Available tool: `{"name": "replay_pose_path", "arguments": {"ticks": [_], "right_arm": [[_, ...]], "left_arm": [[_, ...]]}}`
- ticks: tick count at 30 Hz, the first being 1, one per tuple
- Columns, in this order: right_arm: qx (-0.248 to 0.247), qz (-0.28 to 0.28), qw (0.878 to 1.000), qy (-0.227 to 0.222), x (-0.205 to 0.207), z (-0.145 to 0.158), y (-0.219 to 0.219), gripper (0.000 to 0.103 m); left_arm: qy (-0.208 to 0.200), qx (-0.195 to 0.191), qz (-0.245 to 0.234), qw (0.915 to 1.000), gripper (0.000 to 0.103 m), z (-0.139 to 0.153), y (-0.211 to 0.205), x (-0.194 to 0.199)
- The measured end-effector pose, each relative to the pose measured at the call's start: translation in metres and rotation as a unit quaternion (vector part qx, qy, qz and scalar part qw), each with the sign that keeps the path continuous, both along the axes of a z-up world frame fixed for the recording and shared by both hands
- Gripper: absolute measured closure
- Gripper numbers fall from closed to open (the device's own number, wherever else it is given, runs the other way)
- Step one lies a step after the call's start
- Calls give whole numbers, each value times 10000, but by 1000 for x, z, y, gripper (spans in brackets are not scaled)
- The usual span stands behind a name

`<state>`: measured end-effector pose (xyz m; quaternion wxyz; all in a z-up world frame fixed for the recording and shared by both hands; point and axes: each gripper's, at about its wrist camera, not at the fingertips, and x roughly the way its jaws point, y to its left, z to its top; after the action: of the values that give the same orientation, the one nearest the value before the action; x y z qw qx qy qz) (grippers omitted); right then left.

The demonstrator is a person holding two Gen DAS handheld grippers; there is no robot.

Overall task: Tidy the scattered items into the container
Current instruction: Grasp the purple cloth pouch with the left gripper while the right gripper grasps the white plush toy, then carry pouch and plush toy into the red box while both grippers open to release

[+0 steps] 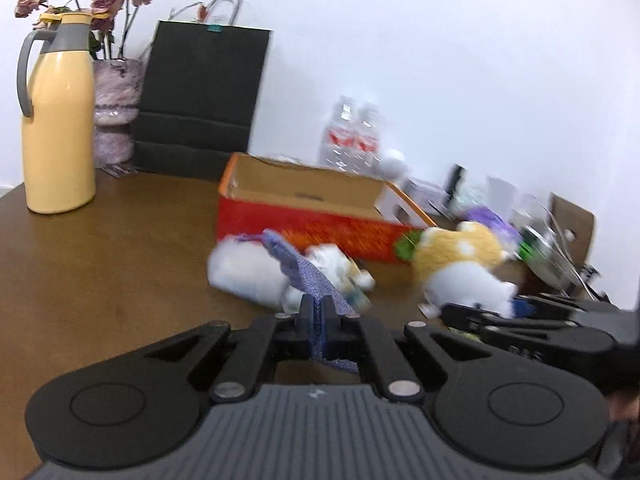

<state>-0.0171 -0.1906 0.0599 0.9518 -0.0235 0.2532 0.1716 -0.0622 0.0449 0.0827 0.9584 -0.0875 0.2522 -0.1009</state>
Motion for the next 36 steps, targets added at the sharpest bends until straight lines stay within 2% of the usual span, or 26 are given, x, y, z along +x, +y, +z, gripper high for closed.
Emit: {"name": "replay_pose_path", "arguments": {"ticks": [4,7,10,13,16,18,20,21,23,25,28,29,30,31,32,34,36], "right_arm": [[97,-41,9995,281,-22,-13,-4,53],[156,-74,9998,137,-28,-6,-10,53],[206,-124,9994,-238,-17,20,-18,53],[257,-148,9979,-569,20,56,-25,53],[261,-216,9975,-615,87,89,-27,52],[245,-385,9979,-469,142,102,-26,52],[203,-453,9987,-114,197,102,-21,52],[202,-457,9987,138,225,96,-19,52],[223,-435,9961,736,276,75,-12,52],[247,-374,9911,1257,313,51,-4,52],[156,-264,9822,1854,353,18,14,52],[93,-266,9787,2035,362,10,19,51],[31,-315,9750,2199,369,3,23,48],[-6,-402,9714,2342,375,-3,25,43],[13,-528,9677,2467,379,-5,24,41],[182,-744,9626,2600,385,-1,19,31],[435,-777,9632,2538,380,13,11,20]], "left_arm": [[-213,-147,-325,9991,100,7,-9,-18],[-763,-80,-695,9946,100,33,-16,-17],[-1339,-146,-882,9870,100,74,-12,20],[-1469,-333,-1008,9834,100,115,-10,92],[-1215,-623,-1177,9836,100,143,-14,184],[-961,-633,-1297,9849,99,143,-16,242],[-467,-307,-1090,9925,99,118,-18,299],[-93,-166,-920,9956,99,99,-16,325],[564,210,-581,9965,99,57,-12,369],[883,843,-397,9917,99,22,-15,397],[1447,1371,-354,9793,96,-2,-27,414],[1560,1467,-426,9759,83,-6,-33,413],[1644,1508,-470,9737,44,-6,-36,415],[1584,1502,-441,9749,25,-2,-37,415],[1296,1498,-398,9794,12,5,-34,406],[649,1669,-391,9831,10,25,-30,383],[618,1633,-285,9842,7,46,-24,372]]}}
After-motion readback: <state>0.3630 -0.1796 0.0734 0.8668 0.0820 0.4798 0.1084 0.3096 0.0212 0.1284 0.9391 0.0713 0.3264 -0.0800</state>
